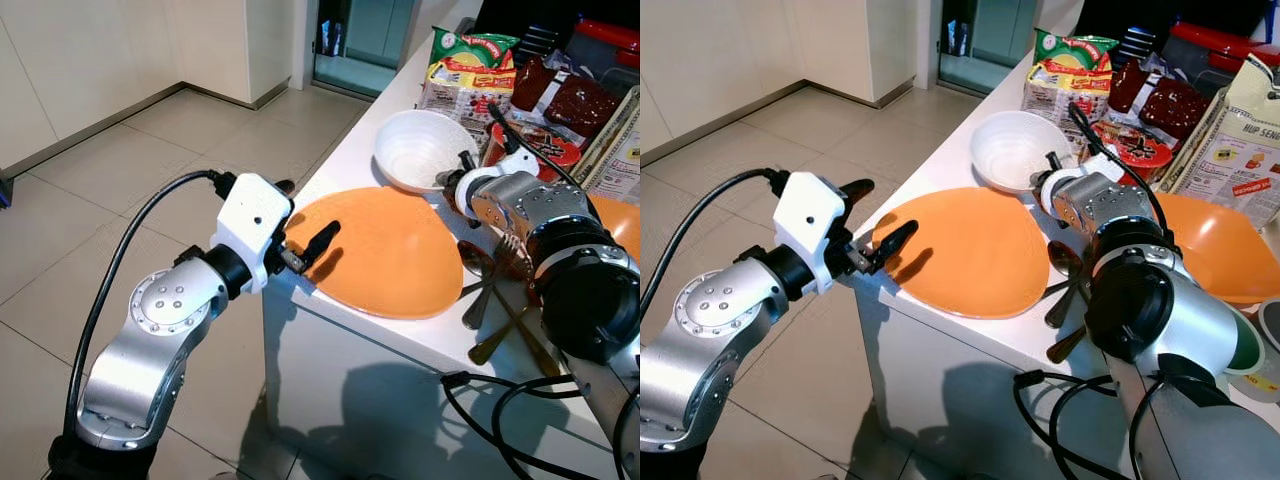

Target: Setting the table

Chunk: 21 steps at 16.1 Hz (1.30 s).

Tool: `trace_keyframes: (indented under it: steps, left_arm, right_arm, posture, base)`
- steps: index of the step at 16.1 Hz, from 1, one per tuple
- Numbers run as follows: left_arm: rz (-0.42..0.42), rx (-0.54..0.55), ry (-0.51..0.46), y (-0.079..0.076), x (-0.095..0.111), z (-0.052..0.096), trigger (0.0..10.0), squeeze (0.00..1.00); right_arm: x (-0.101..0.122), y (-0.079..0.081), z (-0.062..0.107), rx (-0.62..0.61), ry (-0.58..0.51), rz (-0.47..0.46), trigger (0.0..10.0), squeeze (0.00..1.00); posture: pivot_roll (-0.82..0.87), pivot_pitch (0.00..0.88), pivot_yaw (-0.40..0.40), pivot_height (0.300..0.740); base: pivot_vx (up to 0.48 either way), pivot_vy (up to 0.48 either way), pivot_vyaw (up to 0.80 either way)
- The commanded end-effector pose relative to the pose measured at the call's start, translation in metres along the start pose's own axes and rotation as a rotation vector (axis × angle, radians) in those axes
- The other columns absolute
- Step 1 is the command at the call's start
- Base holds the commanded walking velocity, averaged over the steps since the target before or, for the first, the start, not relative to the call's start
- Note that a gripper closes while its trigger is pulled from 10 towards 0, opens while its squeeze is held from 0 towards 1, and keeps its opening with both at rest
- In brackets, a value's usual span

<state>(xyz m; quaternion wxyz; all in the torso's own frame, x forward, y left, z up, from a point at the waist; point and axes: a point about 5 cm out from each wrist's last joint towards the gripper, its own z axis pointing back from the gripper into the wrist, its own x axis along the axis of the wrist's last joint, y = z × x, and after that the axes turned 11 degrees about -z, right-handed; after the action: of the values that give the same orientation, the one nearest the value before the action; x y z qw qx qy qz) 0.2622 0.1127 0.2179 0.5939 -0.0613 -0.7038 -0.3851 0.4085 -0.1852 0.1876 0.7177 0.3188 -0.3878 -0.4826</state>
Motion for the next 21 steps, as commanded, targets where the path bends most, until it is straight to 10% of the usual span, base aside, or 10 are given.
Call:
trace_keyframes:
  steps: [1, 9, 11, 13, 14, 21]
  left_arm:
    - [-0.013, 0.000, -0.005, 0.000, 0.001, -0.003, 10.0, 0.00]
    - [-0.026, 0.176, -0.019, 0.029, 0.001, -0.016, 10.0, 0.00]
    - [-0.020, 0.279, -0.010, 0.041, 0.001, -0.020, 10.0, 0.00]
    - [0.008, 0.388, 0.021, 0.050, -0.006, -0.020, 10.0, 0.00]
    - [-0.012, 0.392, 0.028, 0.049, -0.008, -0.020, 10.0, 0.00]
    - [-0.073, 0.364, 0.037, 0.046, -0.012, -0.030, 10.0, 0.00]
  right_arm:
    - [0.004, 0.007, 0.002, 0.027, -0.003, -0.051, 0.0, 0.00]
    - [0.005, 0.053, 0.015, 0.221, 0.036, -0.073, 0.0, 0.00]
    - [0.007, 0.069, 0.022, 0.279, 0.025, 0.009, 0.0, 0.00]
    - [0.019, 0.087, 0.036, 0.373, -0.164, 0.310, 0.0, 0.00]
    - [0.019, 0.089, 0.050, 0.443, -0.269, 0.421, 10.0, 0.00]
    - [-0.022, 0.065, 0.120, 0.630, -0.484, 0.608, 10.0, 0.00]
  posture:
    - [0.03, 0.000, -0.098, 0.740]
    - [0.02, 0.000, -0.063, 0.740]
    - [0.00, 0.000, -0.038, 0.740]
    - [-0.02, 0.000, -0.015, 0.740]
    - [-0.04, 0.000, -0.007, 0.740]
    - [-0.07, 0.000, 0.024, 0.740]
  base:
    - [0.000, 0.000, 0.00]
    - [0.000, 0.000, 0.00]
    - [0.000, 0.000, 0.00]
    - [0.000, 0.000, 0.00]
    - [0.000, 0.000, 0.00]
    - [0.000, 0.000, 0.00]
